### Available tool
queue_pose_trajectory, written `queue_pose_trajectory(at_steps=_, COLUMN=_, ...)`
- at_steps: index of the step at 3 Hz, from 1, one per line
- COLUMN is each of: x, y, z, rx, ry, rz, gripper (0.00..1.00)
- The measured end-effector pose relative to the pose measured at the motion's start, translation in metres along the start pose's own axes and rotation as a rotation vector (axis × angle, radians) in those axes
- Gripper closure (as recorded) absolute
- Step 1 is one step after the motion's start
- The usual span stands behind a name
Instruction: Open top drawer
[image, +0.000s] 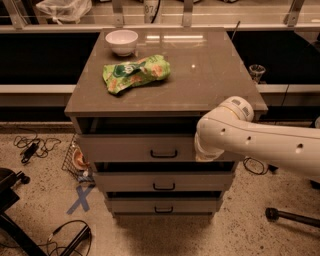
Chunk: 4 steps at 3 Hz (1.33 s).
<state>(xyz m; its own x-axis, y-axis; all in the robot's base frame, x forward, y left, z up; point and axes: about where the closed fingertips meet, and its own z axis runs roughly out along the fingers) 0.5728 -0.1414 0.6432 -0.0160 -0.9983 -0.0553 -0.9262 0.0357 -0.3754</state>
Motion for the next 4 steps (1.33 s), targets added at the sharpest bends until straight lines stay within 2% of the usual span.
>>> queue_pose_trajectory(at_steps=1, x=-0.0041, y=0.0014, z=-0.0017, rx=-0.004, ry=-0.008, rz=-0.002, gripper=0.85)
queue_pose_trajectory(at_steps=2, x=-0.0042, y=0.0004, z=-0.0041, rx=-0.004, ry=-0.008, rz=-0.002, gripper=1.0)
queue_pose_trajectory(at_steps=4, x=-0.0043, y=-0.0004, z=-0.0063, rx=-0.004, ry=-0.008, rz=-0.002, gripper=1.0)
